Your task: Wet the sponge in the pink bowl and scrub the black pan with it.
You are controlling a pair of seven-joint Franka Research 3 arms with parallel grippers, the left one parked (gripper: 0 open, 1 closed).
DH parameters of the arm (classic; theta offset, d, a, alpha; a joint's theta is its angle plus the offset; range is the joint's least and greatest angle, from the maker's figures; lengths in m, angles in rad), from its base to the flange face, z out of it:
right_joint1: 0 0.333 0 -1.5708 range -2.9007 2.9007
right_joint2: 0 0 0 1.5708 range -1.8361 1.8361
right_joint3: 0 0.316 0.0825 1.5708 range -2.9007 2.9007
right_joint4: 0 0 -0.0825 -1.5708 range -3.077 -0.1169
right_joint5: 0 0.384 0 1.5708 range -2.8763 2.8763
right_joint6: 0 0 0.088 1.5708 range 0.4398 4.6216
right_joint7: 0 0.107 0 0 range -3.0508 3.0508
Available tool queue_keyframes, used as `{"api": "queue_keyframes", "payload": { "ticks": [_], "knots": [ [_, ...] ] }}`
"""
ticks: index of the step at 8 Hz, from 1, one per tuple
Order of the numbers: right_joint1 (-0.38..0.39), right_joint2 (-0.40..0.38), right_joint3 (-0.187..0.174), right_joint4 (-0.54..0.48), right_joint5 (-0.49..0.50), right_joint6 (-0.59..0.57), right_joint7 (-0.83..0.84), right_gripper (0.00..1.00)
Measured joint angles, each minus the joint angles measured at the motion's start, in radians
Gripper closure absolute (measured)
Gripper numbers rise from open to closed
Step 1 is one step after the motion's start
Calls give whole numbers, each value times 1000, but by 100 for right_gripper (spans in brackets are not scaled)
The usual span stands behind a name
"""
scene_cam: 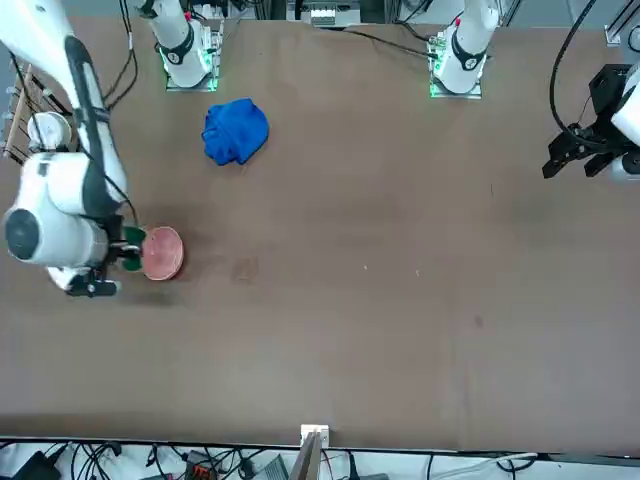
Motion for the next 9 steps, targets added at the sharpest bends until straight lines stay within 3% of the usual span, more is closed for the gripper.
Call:
{"api": "queue_keyframes", "payload": {
  "ticks": [3, 9],
  "knots": [
    [-158, 21, -4, -3, -4, 30, -205, 87],
    [-287, 133, -4, -5, -37, 177, -355, 88]
  ]
}}
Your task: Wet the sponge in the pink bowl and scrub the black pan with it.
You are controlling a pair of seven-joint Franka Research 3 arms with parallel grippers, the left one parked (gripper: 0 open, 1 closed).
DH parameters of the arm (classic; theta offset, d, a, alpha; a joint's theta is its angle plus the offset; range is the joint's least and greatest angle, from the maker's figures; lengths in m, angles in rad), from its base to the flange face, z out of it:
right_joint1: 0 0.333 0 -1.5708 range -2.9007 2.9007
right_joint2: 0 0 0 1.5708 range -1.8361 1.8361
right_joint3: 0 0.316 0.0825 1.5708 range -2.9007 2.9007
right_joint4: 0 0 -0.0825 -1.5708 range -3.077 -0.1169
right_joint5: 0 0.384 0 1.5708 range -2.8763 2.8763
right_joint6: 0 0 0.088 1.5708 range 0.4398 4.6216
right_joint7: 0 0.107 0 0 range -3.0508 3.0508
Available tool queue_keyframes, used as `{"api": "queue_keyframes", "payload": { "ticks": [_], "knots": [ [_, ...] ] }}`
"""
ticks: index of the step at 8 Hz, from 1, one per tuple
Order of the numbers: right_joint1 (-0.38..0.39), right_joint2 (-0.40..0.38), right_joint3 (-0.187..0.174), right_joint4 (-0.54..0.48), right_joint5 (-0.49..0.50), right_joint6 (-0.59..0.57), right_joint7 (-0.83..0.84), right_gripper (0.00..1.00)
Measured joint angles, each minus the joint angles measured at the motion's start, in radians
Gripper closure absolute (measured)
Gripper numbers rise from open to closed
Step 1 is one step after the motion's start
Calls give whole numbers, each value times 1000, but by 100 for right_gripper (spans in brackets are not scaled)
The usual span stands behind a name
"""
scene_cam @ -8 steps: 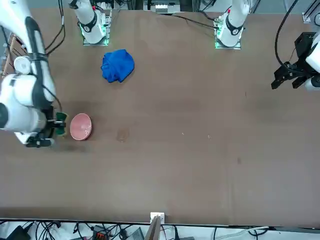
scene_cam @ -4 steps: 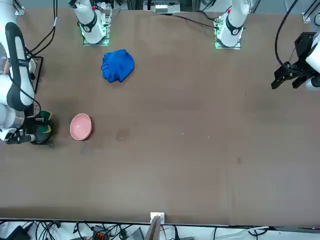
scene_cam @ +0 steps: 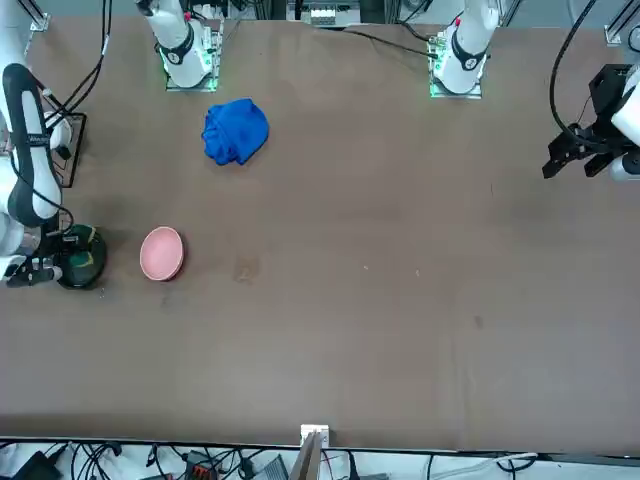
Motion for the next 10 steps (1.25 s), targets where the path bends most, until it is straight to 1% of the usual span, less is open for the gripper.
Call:
{"api": "queue_keyframes", "payload": {
  "ticks": [2, 5, 9, 10],
  "knots": [
    [-30, 35, 0, 8, -19, 25, -35, 88],
    [-70, 88, 0, 69, -20, 30, -108, 89],
    [-67, 156, 17, 187, -20, 36, -112, 89],
    [-59, 163, 22, 198, -20, 36, -106, 89]
  ]
}}
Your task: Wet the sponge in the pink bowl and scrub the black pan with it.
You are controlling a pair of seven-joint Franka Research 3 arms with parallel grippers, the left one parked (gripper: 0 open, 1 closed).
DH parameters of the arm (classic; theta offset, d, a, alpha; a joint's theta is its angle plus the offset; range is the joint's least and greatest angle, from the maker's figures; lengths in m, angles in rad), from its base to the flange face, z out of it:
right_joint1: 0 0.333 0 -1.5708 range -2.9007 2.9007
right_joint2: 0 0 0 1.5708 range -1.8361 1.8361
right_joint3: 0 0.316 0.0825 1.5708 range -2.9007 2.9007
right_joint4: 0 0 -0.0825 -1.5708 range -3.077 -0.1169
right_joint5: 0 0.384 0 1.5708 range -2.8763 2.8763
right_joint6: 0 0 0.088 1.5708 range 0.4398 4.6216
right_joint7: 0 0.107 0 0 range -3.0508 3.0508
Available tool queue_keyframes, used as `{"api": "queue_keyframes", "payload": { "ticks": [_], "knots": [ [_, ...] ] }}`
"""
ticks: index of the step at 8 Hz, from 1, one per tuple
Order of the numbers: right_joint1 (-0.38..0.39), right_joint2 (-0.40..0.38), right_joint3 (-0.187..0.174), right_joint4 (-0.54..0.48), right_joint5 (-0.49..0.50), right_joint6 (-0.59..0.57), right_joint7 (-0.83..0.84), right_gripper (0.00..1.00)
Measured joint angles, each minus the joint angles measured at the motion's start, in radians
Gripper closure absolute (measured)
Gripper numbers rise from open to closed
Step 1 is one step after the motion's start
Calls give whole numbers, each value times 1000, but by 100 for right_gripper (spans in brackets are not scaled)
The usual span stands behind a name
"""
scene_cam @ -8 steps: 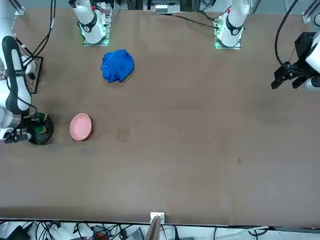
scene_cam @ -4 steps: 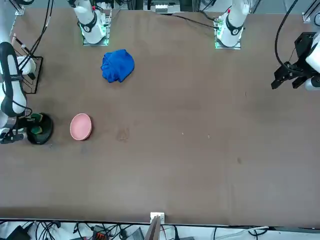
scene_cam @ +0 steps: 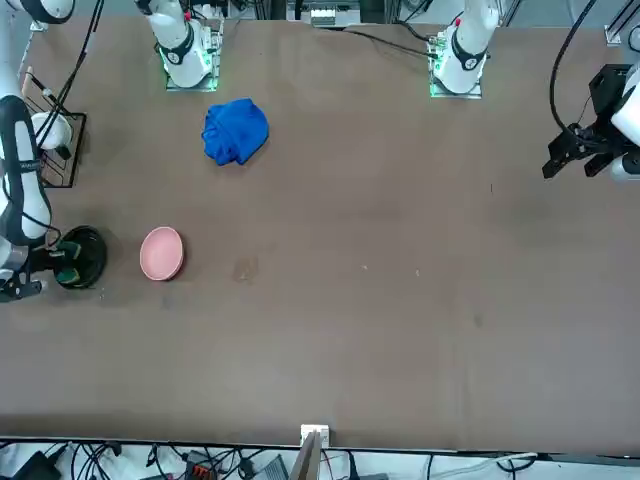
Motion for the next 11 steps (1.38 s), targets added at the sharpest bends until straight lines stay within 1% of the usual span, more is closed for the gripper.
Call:
{"api": "queue_keyframes", "payload": {
  "ticks": [2, 5, 8, 11],
  "knots": [
    [32, 1, 4, 1, 1, -9, 28, 89],
    [75, 0, 5, 1, 7, -94, 40, 88],
    [70, -4, 4, -4, 9, -201, 35, 88],
    [22, -7, -2, -8, 6, -207, -34, 88]
  ]
}}
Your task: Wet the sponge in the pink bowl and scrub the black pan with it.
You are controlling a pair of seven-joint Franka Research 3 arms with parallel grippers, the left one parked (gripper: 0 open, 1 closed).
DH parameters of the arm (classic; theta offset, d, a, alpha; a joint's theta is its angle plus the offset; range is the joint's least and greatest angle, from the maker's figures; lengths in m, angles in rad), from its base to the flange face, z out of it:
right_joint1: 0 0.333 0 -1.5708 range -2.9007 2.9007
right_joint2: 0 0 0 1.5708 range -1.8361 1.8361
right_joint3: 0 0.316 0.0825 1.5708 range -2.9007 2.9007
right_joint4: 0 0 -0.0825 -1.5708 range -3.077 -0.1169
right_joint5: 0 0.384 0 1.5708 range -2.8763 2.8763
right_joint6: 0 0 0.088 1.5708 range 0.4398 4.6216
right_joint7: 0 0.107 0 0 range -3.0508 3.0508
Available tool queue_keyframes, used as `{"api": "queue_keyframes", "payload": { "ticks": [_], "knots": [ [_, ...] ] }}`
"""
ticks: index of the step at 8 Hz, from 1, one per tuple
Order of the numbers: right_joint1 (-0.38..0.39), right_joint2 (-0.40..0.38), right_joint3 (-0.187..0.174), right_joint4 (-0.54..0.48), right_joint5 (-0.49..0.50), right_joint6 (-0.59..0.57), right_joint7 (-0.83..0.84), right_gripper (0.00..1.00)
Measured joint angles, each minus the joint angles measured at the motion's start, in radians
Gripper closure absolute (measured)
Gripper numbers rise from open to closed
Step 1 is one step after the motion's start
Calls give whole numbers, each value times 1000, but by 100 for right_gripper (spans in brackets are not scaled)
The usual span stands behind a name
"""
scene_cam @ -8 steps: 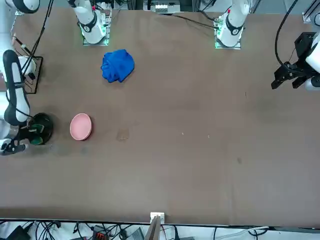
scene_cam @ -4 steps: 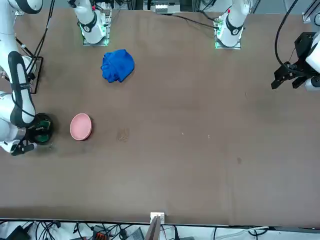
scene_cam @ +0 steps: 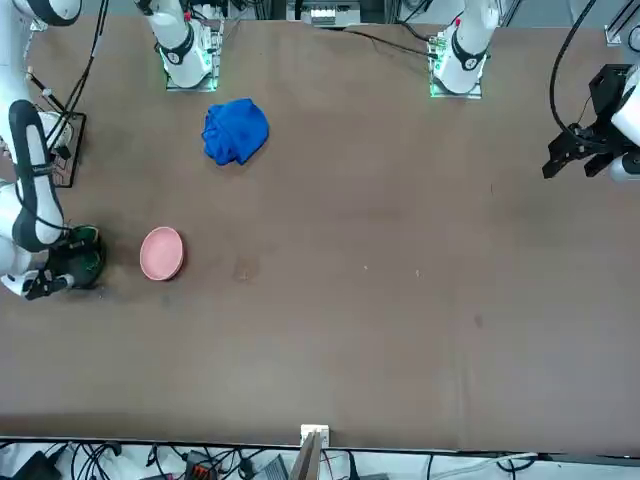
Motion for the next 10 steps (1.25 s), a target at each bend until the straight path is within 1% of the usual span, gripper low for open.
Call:
{"api": "queue_keyframes", "payload": {
  "ticks": [4, 6, 8, 10],
  "knots": [
    [-26, 2, -8, -6, -74, 111, -18, 88],
    [-34, 8, -8, -8, -77, 162, -19, 88],
    [-27, 9, 2, -8, -77, 196, -16, 88],
    [9, 8, 15, -8, -52, 193, 3, 88]
  ]
}}
